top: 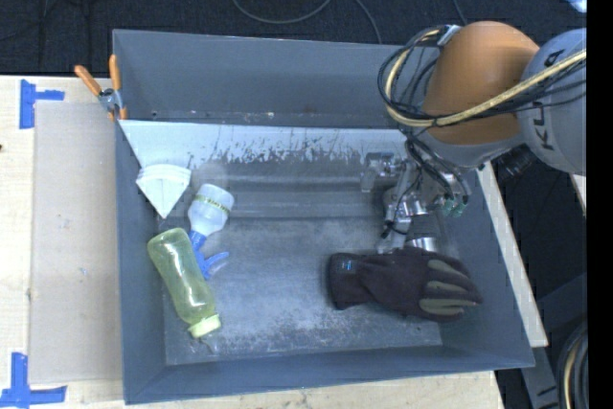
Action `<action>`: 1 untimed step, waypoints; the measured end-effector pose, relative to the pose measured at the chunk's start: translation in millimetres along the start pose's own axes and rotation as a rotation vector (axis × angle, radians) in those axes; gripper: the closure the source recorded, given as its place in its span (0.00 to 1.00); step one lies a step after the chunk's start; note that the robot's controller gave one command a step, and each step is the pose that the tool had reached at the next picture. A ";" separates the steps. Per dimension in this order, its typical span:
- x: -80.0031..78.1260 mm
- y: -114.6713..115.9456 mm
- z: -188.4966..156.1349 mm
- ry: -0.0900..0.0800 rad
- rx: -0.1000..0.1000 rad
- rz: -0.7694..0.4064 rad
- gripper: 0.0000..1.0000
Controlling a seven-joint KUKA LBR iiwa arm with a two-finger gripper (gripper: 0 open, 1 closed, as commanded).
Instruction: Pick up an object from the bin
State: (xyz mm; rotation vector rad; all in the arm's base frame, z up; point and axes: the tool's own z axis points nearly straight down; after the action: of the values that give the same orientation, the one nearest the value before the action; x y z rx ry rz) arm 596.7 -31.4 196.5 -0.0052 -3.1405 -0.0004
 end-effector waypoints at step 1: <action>1.1 -2.4 17.4 -0.010 0.000 -0.032 0.00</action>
Offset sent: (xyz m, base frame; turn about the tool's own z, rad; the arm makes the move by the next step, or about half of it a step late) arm -0.0003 -0.0251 -0.1265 -0.2423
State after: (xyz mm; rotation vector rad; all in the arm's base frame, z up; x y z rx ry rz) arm 595.7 -33.8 179.2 0.0452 -3.1505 -0.0001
